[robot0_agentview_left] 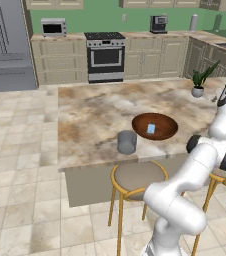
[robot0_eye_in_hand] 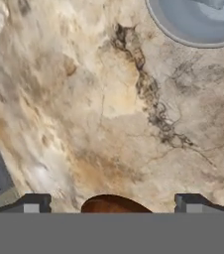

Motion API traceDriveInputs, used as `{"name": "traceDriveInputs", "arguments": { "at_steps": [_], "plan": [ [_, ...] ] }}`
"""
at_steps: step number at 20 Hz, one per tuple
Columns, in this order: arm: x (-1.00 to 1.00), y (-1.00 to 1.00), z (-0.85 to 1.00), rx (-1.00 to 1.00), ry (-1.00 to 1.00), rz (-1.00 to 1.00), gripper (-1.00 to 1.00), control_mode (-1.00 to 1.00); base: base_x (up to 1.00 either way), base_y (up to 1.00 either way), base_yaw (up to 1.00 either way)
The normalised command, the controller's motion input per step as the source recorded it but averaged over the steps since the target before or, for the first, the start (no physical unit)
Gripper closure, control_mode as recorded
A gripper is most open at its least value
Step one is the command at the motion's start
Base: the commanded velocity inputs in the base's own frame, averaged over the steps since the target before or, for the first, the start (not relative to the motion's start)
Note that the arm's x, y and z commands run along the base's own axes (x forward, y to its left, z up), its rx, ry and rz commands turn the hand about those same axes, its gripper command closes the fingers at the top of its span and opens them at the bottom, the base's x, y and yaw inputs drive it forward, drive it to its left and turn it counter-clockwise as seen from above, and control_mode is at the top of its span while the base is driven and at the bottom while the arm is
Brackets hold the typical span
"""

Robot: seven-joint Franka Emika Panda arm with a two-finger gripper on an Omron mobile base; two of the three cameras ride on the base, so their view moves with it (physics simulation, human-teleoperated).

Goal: There are four ice cubes in the ice bowl. Place two ice cubes in each glass of water.

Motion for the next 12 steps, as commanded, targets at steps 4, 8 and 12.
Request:
{"name": "traceDriveInputs", "arguments": {
  "at_steps": [4, 8, 12],
  "plan": [
    [0.0, 0.83, 0.09, -0.28, 1.0, 0.28, -1.0, -1.0, 0.0, 0.0, 0.0],
    [-0.05, 0.99, 0.04, -0.37, 0.88, 0.32, -1.0, -1.0, 0.0, 0.0, 0.0],
    [-0.52, 0.98, -0.34, -0.2, 0.5, 0.48, -1.0, -1.0, 0.0, 0.0, 0.0]
  ]
}}
